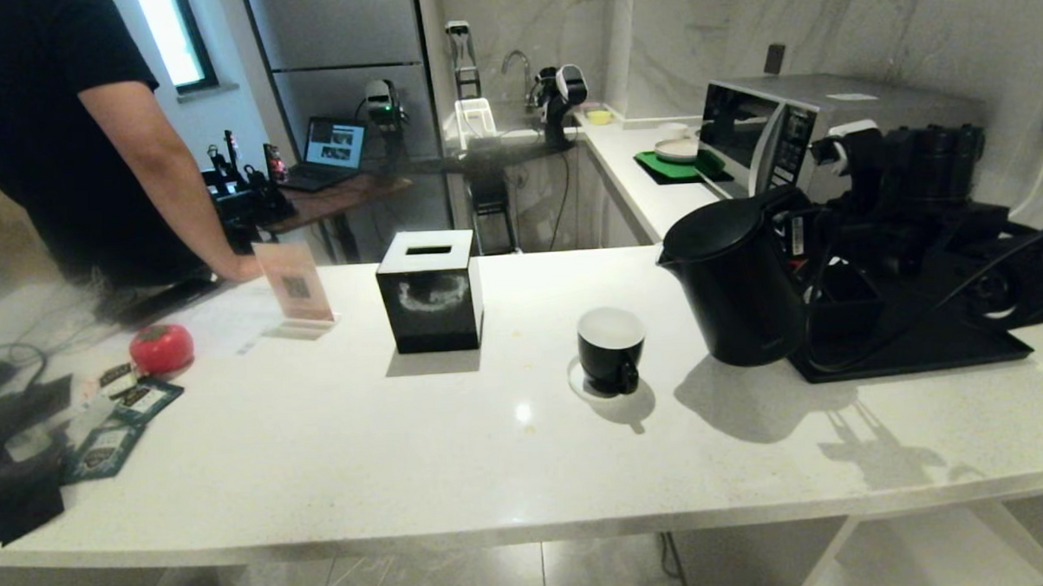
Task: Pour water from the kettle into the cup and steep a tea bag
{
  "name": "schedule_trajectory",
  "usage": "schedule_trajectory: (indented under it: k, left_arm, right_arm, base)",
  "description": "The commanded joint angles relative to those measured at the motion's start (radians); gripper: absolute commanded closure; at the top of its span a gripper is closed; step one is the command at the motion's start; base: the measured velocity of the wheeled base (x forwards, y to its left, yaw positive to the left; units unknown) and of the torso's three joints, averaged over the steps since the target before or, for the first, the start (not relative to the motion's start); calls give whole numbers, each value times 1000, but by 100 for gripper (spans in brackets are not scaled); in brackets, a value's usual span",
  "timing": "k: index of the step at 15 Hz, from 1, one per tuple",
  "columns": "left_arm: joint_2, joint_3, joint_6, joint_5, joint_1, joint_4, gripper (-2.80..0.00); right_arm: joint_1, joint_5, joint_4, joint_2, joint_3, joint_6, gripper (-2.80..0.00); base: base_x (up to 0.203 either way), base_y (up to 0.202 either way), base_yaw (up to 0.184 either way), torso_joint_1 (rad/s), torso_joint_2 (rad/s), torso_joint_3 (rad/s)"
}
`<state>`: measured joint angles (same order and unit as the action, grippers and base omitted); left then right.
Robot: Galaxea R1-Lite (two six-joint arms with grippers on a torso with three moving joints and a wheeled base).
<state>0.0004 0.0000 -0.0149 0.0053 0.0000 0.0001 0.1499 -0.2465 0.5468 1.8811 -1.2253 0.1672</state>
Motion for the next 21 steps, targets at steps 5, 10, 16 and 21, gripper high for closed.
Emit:
schedule_trajectory:
  k: [5,10,16,21]
  left_arm:
    - [0,0,0,1,0,0,0]
    - [0,0,0,1,0,0,0]
    - [0,0,0,1,0,0,0]
    - [0,0,0,1,0,0,0]
  right_arm:
    - [23,-2,2,7,-8,35,0]
    - [31,-5,5,13,-8,45,0]
    - [42,-7,15,21,-10,77,0]
    - [45,-50,17,44,-34,107,0]
  base:
    - [0,0,0,0,0,0]
    - [0,0,0,0,0,0]
    - [0,0,0,0,0,0]
    - [0,0,0,0,0,0]
